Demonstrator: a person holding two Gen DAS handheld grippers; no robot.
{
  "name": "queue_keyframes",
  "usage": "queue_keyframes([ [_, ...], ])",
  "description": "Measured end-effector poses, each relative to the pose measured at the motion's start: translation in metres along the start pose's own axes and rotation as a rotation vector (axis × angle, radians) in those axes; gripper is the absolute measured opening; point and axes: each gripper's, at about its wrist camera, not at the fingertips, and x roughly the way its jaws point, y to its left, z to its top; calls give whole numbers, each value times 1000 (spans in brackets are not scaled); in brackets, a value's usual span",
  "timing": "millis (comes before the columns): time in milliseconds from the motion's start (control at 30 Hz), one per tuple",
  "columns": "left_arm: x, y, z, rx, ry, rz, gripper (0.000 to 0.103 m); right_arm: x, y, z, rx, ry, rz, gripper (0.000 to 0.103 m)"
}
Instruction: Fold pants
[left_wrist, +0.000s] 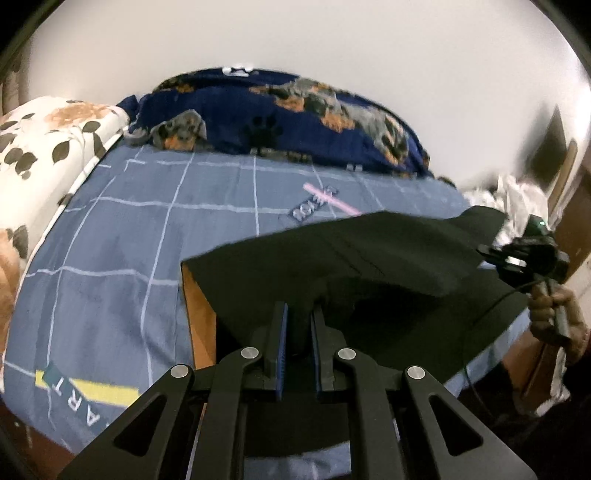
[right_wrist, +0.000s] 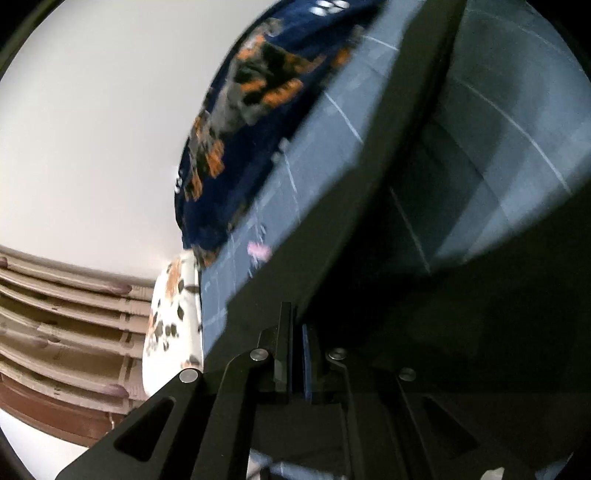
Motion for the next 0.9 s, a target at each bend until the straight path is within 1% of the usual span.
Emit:
queue_keyframes([
  [133,5,-3,-24,27,63,24,11,-4,-22,-39,36,34,-42,6],
  [200,7,-4,-33,29,82,31,11,-5,-37,-53,74,43,-49,6],
  [300,7,-2,-44,26,97,36,12,-3,-55,-66,122,58,-50,5],
  [367,7,-2,-48,33,99,45,12,-1,-60,-73,133,66,-57,5],
  [433,6,-2,-49,45,90,55,12,0,-62,-78,133,73,-60,5],
  [567,8,1,-54,56,90,94,17,0,-62,-82,129,76,-57,5],
  [600,9,1,-55,58,89,112,21,1,-61,-82,127,77,-58,5],
  [667,8,3,-57,66,82,191,42,3,-61,-86,123,84,-60,5],
  [700,7,7,-58,60,76,216,46,4,-60,-86,122,89,-60,5],
  [767,3,16,-59,31,69,253,61,7,-62,-89,125,101,-56,5],
  [800,2,19,-60,24,68,277,65,8,-63,-90,129,106,-52,5],
  [833,0,22,-62,21,64,310,73,8,-64,-90,129,109,-49,5],
  [867,-2,26,-64,23,60,332,75,9,-63,-90,126,111,-47,5],
  [900,-3,28,-65,23,62,340,76,9,-63,-90,123,112,-47,5],
])
